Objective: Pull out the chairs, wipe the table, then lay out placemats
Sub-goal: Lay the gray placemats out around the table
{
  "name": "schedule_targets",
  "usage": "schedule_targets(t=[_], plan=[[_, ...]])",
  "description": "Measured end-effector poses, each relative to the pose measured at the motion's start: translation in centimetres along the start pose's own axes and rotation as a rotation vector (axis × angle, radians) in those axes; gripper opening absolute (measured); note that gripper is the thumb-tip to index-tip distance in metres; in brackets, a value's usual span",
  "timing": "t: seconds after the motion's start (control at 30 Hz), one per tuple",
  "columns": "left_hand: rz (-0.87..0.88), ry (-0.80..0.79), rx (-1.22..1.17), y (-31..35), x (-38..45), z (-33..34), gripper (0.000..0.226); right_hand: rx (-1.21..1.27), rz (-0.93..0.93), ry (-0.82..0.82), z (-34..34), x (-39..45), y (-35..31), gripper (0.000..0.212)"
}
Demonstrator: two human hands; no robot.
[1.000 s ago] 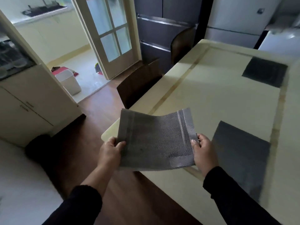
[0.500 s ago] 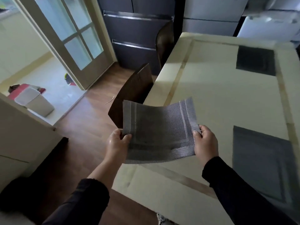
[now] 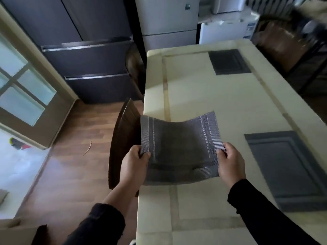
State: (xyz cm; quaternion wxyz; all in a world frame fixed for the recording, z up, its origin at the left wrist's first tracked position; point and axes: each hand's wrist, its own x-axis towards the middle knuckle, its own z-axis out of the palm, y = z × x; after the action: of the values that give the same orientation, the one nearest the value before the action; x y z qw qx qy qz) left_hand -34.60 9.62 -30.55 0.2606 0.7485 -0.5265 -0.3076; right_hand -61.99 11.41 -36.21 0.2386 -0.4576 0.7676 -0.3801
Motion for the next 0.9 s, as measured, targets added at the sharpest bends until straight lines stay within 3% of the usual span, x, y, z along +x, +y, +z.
schedule_targets(t=[0.2, 0.47, 0.6, 0.9], plan=[[0.225, -0.234, 0.042, -0.9, 4.8, -3.0, 0.014, -0.024, 0.135, 0.286, 2.1, -6.9, -2.6, 0.026], [0.359, -0.371, 0.063, -1.5, 6.0, -5.8, 0.016, -0.003, 0.235, 0.442, 3.4, -14.2, -5.3, 0.022], [0.416, -0.383, 0.052, -0.9, 5.8, -5.7, 0.012, 0.016, 0.217, 0.500, 2.7, -15.0, -6.3, 0.012], [0.540, -0.472, 0.110, 0.6, 10.1, -5.6, 0.011, 0.009, 0.299, 0.603, 5.0, -14.6, -8.5, 0.013]])
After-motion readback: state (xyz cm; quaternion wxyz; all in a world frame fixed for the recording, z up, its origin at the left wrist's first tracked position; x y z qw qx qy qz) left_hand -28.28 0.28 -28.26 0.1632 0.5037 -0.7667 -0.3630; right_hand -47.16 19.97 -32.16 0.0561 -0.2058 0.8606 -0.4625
